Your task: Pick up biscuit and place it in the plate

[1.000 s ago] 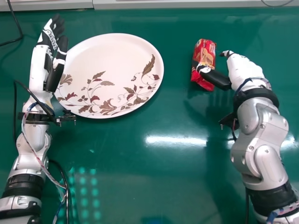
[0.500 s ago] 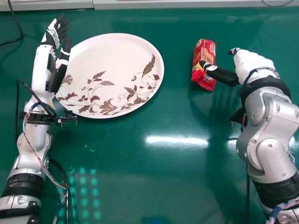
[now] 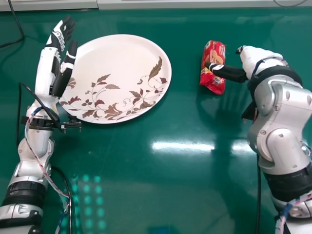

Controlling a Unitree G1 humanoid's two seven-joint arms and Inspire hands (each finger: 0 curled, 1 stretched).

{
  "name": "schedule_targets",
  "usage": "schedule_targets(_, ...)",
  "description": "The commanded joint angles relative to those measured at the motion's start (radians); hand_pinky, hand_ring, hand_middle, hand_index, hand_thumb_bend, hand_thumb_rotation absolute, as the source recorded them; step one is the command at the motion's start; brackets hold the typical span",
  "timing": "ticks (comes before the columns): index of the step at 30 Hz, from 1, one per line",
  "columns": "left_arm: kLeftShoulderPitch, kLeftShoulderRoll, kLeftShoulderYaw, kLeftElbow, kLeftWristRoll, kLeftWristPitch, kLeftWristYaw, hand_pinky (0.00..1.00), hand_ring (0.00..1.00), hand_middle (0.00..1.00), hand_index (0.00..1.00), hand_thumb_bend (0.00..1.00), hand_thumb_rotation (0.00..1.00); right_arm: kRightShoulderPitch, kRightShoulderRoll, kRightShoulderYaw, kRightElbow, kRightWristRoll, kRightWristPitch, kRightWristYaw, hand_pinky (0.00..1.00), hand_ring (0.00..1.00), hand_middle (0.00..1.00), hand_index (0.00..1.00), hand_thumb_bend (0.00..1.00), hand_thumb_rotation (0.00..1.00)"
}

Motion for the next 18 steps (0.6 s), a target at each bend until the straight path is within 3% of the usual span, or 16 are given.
schedule_targets(1, 0.069, -0.052, -0.021, 0.041, -0.015, 0.01, 0.0, 1.0, 1.0, 0.98, 1.0, 0.75, 0.69, -0.03, -0.015, 0.015, 0.017, -0.009, -0.027, 0.015, 0.76, 0.94, 0.98, 0.95, 0.94, 0.58)
schedule_targets(2, 0.07, -0.053, -0.021, 0.038, -0.014, 0.015, 0.001, 1.0, 1.0, 0.98, 1.0, 0.75, 0.69, -0.036, -0.017, 0.018, 0.024, -0.009, -0.037, 0.018, 0.7, 0.9, 0.95, 0.93, 0.94, 0.59)
schedule_targets(5, 0.072, -0.053, -0.022, 0.035, -0.014, 0.02, -0.001, 1.0, 1.0, 0.98, 1.0, 0.77, 0.7, -0.049, -0.021, 0.022, 0.04, 0.001, -0.062, 0.026, 0.73, 0.89, 0.92, 0.9, 0.94, 0.58)
schedule_targets(9, 0.072, -0.056, -0.024, 0.035, -0.021, 0.011, -0.009, 1.0, 1.0, 0.98, 1.0, 0.76, 0.7, -0.077, -0.019, 0.04, 0.071, -0.023, -0.073, 0.073, 0.96, 0.99, 0.99, 0.96, 0.92, 0.58)
schedule_targets(11, 0.073, -0.054, -0.025, 0.033, -0.018, 0.009, -0.008, 1.0, 1.0, 0.98, 1.0, 0.76, 0.7, -0.088, -0.014, 0.045, 0.087, -0.023, -0.073, 0.083, 0.98, 1.0, 1.0, 0.95, 0.91, 0.57)
schedule_targets(18, 0.082, -0.054, -0.029, 0.019, -0.011, 0.013, -0.005, 1.0, 0.99, 0.98, 1.0, 0.74, 0.71, -0.12, -0.025, 0.09, 0.144, -0.042, -0.113, 0.087, 0.8, 0.95, 0.99, 0.93, 0.95, 0.55)
